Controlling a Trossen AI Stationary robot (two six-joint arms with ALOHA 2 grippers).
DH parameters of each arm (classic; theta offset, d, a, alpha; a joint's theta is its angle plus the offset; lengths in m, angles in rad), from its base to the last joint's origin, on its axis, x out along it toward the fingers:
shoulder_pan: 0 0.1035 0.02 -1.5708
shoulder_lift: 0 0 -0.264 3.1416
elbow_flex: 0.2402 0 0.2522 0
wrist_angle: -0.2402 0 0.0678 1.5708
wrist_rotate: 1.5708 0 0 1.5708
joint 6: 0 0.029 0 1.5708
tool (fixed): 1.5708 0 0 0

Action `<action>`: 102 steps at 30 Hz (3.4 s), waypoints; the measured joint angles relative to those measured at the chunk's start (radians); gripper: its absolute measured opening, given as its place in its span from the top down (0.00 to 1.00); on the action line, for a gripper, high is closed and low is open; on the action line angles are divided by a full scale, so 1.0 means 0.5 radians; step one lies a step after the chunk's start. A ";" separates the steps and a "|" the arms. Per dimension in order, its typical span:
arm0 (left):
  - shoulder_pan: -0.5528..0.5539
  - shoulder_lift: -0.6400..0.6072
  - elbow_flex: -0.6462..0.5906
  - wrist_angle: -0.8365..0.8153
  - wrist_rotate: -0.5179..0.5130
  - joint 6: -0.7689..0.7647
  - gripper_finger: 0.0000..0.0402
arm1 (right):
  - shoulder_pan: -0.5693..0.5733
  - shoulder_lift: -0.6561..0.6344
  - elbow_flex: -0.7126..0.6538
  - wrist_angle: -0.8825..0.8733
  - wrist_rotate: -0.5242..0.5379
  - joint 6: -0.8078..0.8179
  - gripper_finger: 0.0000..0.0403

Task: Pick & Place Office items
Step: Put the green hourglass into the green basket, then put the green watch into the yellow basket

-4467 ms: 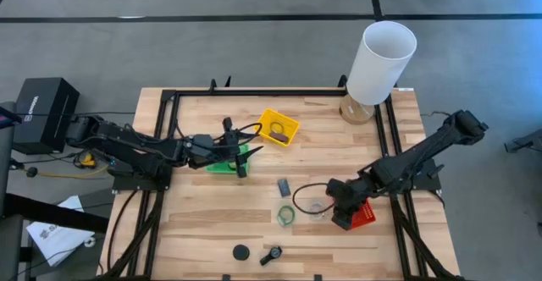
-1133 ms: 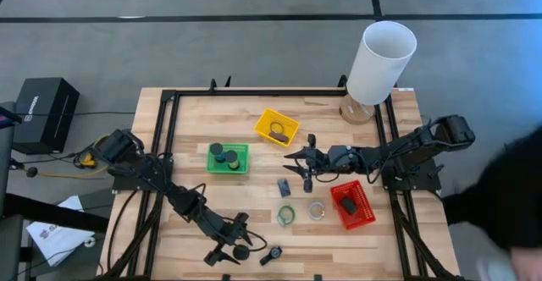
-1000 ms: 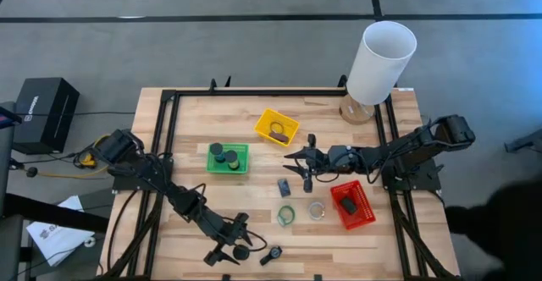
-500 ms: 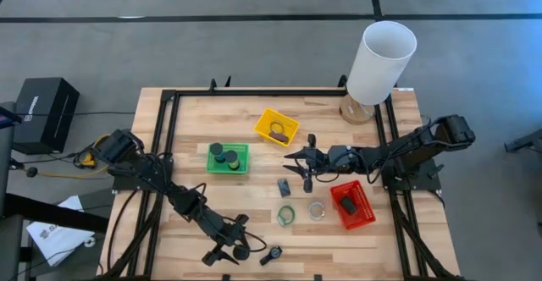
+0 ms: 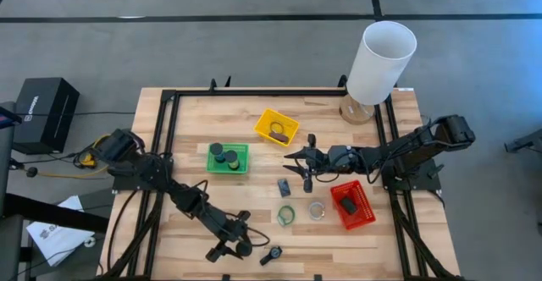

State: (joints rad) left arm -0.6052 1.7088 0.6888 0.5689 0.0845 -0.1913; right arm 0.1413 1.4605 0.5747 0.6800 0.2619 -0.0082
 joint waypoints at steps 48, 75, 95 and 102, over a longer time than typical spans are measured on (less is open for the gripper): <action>1.587 -1.154 -0.198 -1.199 -0.127 0.513 0.50 | 0.000 0.000 -0.002 -0.107 0.000 -0.002 0.67; 1.619 -1.164 -0.585 -0.833 -0.338 0.316 0.28 | -0.077 0.000 -0.001 -0.104 -0.010 0.138 0.67; 1.288 -1.784 -0.584 -0.719 -0.169 0.369 0.34 | -0.003 0.000 0.000 -0.364 -0.418 0.168 0.67; 1.179 -1.782 -0.584 -0.577 -0.163 0.434 0.37 | 0.121 0.000 0.000 -0.321 -0.634 0.159 0.67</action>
State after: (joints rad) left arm -0.0158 0.8177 0.3965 0.2805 0.0032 0.0257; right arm 0.2020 1.4605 0.5747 0.5196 -0.0551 0.0712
